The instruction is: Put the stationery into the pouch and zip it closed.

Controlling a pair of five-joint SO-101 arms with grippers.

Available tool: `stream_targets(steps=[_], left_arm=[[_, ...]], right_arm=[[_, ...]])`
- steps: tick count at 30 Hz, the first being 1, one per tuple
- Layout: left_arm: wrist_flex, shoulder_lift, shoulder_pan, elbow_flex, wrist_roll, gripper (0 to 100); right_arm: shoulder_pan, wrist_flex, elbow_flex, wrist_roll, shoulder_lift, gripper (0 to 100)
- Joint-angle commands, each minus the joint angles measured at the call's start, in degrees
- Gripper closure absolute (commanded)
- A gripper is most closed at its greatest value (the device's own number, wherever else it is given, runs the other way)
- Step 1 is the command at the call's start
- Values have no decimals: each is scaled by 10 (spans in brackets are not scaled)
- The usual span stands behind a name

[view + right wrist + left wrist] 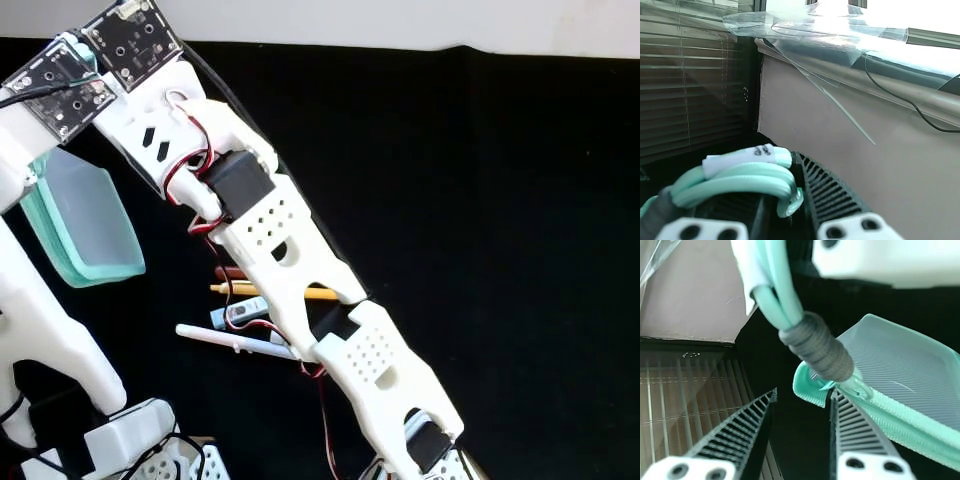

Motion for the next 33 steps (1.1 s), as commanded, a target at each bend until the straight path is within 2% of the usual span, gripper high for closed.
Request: stream_targets(steps=[1,11,33], left_arm=[[-13,-11,-7,-17,3,811],[-51,-11,-23,-18,4,811],[-70,-7,-27,-41,1,811]], right_arm=[[4,18,-10,9,-7,992],[4,20,-10,9,-7,992],[13,21,-15,9,-6,992]])
